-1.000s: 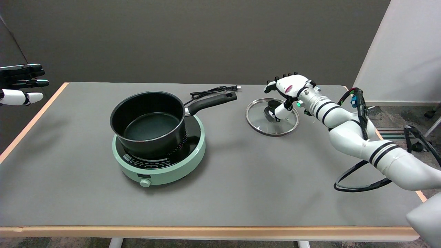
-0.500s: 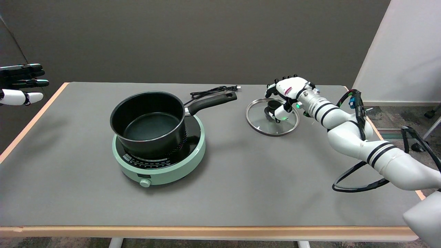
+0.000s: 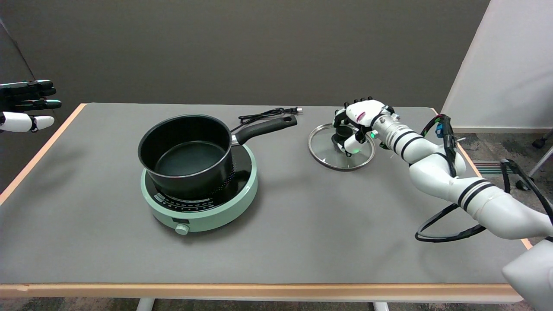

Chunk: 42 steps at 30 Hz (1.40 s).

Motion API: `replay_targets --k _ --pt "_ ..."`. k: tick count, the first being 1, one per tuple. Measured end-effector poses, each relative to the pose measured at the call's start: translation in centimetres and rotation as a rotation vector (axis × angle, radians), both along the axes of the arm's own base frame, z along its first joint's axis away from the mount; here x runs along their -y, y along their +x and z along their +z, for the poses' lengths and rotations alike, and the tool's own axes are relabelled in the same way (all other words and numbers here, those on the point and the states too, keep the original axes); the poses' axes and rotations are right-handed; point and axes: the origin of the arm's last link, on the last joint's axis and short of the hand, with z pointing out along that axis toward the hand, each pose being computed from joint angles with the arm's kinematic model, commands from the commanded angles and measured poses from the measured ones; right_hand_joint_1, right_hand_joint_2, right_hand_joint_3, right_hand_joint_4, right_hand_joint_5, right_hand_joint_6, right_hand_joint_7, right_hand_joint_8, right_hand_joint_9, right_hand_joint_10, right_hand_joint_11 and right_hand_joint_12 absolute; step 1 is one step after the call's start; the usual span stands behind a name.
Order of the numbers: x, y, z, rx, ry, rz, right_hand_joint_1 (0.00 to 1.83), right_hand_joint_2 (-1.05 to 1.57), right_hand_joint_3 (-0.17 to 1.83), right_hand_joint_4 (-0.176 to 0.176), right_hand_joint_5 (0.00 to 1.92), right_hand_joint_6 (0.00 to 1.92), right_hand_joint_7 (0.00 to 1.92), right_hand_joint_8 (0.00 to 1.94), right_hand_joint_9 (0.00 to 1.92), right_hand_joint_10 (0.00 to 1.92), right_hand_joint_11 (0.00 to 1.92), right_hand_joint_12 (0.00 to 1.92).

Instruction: Pick up the pot lid.

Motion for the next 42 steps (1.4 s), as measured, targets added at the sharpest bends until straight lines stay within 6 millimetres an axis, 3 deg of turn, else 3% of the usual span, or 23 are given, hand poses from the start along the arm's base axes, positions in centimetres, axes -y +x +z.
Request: replay_targets --k 6,12,17,18,19,29,32,33,34,35,36,37,38,42 --pt "0.02 -0.24 -0.04 0.003 -0.002 -0.006 0.91 0.66 0.82 0.129 0.69 0.53 0.8 0.34 0.75 0.54 0.46 1.26" --pt "0.02 -0.38 -0.05 0.004 -0.003 -0.01 0.91 0.69 0.79 0.126 0.71 0.67 0.83 0.5 0.78 0.64 0.43 1.34" --pt "0.02 -0.48 -0.06 0.004 -0.004 -0.012 0.92 0.69 0.88 0.148 0.73 0.79 0.83 0.65 0.8 0.71 0.4 1.41" --pt "0.02 -0.49 -0.06 0.004 -0.004 -0.012 0.93 0.71 0.86 0.151 0.73 0.82 0.84 0.66 0.8 0.71 0.39 1.42" --pt "0.02 -0.5 -0.07 0.004 -0.004 -0.013 0.93 1.07 0.3 0.174 0.77 1.29 0.85 0.7 0.81 0.74 0.4 1.43" --pt "0.03 -0.52 -0.12 0.004 -0.003 -0.013 0.92 1.08 0.31 0.176 0.75 1.37 0.86 0.83 0.83 0.85 0.48 1.47" --pt "0.04 -0.51 -0.14 0.004 -0.002 -0.013 0.9 1.1 0.3 0.176 0.73 1.4 0.87 0.9 0.83 1.01 0.43 1.59" --pt "0.05 -0.5 -0.16 0.003 -0.001 -0.013 0.95 1.11 0.29 0.147 0.73 1.4 0.87 0.98 0.82 1.05 0.41 1.63" --pt "0.05 -0.5 -0.18 0.003 -0.001 -0.013 1.16 1.1 0.24 0.023 0.73 1.35 0.86 1.28 0.8 1.17 0.4 1.72" --pt "0.06 -0.49 -0.2 0.002 0.0 -0.013 1.16 1.15 0.16 0.016 0.71 1.36 0.84 1.32 0.81 1.17 0.41 1.68" --pt "0.07 -0.48 -0.21 0.002 0.001 -0.012 1.16 1.1 0.27 0.01 0.71 1.37 0.84 1.35 0.78 1.27 0.37 1.77" --pt "0.09 -0.45 -0.25 0.002 0.002 -0.012 1.15 1.18 0.13 0.005 0.68 1.38 0.81 1.38 0.78 1.26 0.39 1.72" --pt "0.1 -0.43 -0.29 0.002 0.003 -0.011 1.15 1.12 0.27 -0.004 0.67 1.41 0.81 1.43 0.76 1.39 0.36 1.79" --pt "0.12 -0.39 -0.37 0.001 0.005 -0.01 1.13 1.21 0.16 -0.029 0.61 1.46 0.77 1.5 0.74 1.51 0.38 1.78"
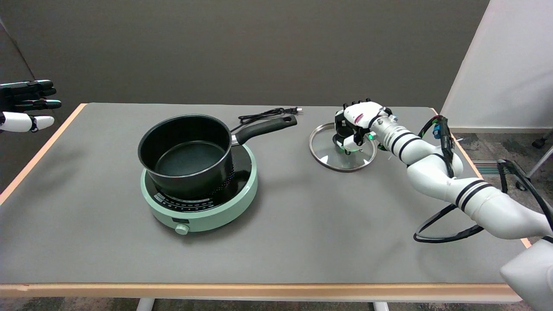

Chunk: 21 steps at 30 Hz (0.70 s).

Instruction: Pick up the pot lid.

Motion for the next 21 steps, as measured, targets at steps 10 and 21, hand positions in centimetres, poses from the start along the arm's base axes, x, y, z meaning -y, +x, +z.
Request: replay_targets --k 10,21 --pt "0.08 0.3 -0.34 -0.001 0.01 0.009 1.15 1.2 0.14 -0.054 0.63 1.41 0.81 1.45 0.75 1.63 0.39 1.8" --pt "0.16 0.81 -0.89 0.002 0.026 0.024 1.17 1.16 0.17 -0.062 0.66 1.37 0.85 1.39 0.79 1.65 0.51 1.79"
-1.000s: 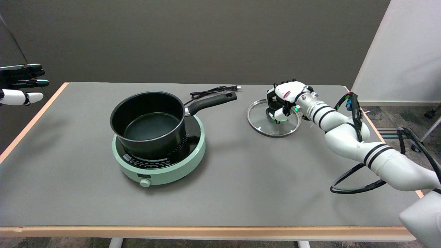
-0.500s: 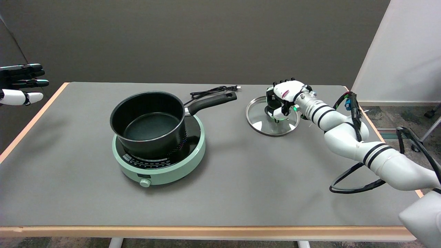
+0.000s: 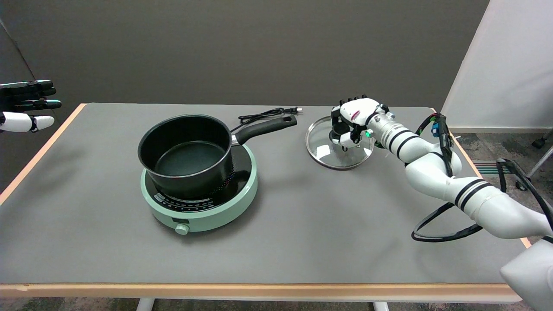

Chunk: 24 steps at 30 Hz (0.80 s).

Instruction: Pick up the pot lid.

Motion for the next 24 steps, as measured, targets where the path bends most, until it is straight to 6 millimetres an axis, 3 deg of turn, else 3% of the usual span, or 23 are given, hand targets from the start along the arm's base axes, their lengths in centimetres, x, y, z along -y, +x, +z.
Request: replay_targets --k 10,24 --pt "0.1 0.9 -0.6 0.015 0.018 0.024 1.19 1.09 0.25 -0.044 0.72 1.31 0.9 1.31 0.84 1.62 0.64 1.75" --pt "0.3 3.7 -1.6 0.042 0.052 0.08 1.19 1.06 0.28 -0.025 0.75 1.29 0.92 1.28 0.87 1.61 0.68 1.73"
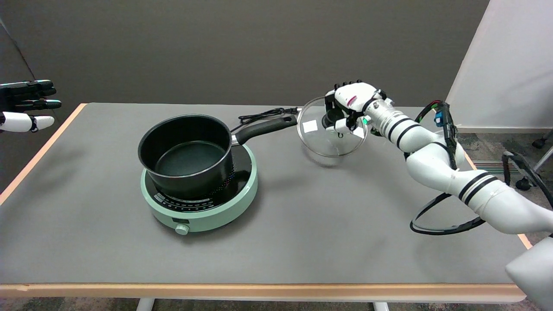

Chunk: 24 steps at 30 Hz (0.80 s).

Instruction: Pick up the pot lid.

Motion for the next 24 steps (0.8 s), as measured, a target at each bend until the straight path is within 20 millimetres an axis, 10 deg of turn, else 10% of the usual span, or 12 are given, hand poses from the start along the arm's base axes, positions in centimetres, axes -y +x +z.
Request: replay_targets --k 2,4,24 --pt "0.0 0.4 -0.1 0.004 0.005 0.008 1.18 1.06 0.29 -0.023 0.75 1.3 0.92 1.28 0.87 1.63 0.69 1.71" --pt "0.1 0.9 -0.2 0.009 0.01 0.016 1.36 0.84 0.63 0.176 0.69 1.15 0.91 1.29 0.85 1.66 0.67 1.71" --pt "0.4 7.4 -2.3 0.089 0.088 0.151 1.37 0.77 0.77 0.176 0.65 1.28 0.92 1.35 0.84 1.72 0.68 1.71"
